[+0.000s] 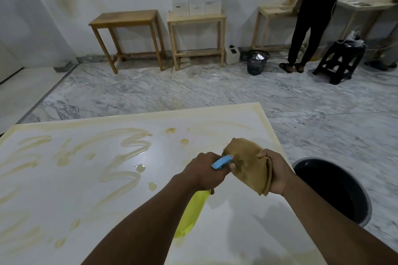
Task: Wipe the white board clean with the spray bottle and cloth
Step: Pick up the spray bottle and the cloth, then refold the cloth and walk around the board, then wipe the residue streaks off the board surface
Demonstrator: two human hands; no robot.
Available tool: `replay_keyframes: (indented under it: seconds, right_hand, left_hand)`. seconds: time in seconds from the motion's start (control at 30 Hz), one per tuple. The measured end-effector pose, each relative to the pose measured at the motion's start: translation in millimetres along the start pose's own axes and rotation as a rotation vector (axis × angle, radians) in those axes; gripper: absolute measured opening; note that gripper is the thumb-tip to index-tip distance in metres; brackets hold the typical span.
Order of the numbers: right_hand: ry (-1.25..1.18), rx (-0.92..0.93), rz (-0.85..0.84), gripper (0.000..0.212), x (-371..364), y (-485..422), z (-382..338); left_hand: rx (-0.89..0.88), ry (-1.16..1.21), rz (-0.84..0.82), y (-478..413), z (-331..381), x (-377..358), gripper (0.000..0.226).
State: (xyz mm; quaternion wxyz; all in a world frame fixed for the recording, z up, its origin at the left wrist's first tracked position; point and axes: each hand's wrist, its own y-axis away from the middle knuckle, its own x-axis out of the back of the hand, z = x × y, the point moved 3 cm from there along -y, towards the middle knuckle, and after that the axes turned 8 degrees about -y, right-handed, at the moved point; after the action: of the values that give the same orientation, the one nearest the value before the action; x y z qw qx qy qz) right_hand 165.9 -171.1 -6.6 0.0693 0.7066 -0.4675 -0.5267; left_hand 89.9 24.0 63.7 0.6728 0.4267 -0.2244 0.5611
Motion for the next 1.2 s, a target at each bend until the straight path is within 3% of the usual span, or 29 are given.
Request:
replay_keyframes:
  seconds: [0.23, 0.33, 0.43, 0.5, 0.6, 0.63, 0.7, 0.8, 1.07, 1.2]
  right_hand:
    - [0.435, -0.05, 0.167, 0.032, 8.8, -96.8, -95.7]
    - [0.75, 0.183, 0.24, 0.012, 1.3, -148.5, -160.6]
    - [1.194, 0.435, 0.306, 0.029, 1.2, -213.9, -202.0]
    - [1.439, 0.435, 0.293, 0.042, 22.3, -261.3, -200.5]
    - [1.696, 0.464, 0.212, 0.046, 57.2, -302.1, -162.6]
    - [1.758, 0.498, 0.257, 0.048, 61.7, -304.2, -151.2]
    - [1.794, 0.522, 0.346, 0.059, 62.4, -300.5, -132.8]
    - [1.78, 0.54, 0.338, 0.07, 58.9, -285.4, -100.5]
    - [2.045, 0.529, -0.129, 0.065, 38.6, -200.5, 91.0]
    - [2.09, 0.674, -0.273, 0.061, 29.4, -122.1, 207.9]
  left_hand:
    - [0.114, 0.134, 0.04, -78.9, -23.1, 4.7, 0.04]
    - [0.116, 0.366, 0.072, -99.8, -31.0, 8.8, 0.028]
    - [0.172, 0.569, 0.121, -121.8, -52.7, 6.4, 0.029]
    - [0.219, 0.596, 0.127, -130.6, -71.7, 0.9, 0.043]
    - [0.271, 0.62, 0.145, -131.0, -90.6, -2.5, 0.038]
    - [0.291, 0.647, 0.15, -129.1, -97.3, -2.8, 0.036]
    - [0.326, 0.721, 0.169, -122.3, -109.1, -1.9, 0.033]
    - [0.359, 0.802, 0.232, -109.1, -121.2, 1.5, 0.034]
    - [0.392, 0.764, 0.289, -28.1, -133.9, 7.5, 0.042]
    - [0.381, 0.676, 0.298, 46.5, -132.9, 3.0, 0.017]
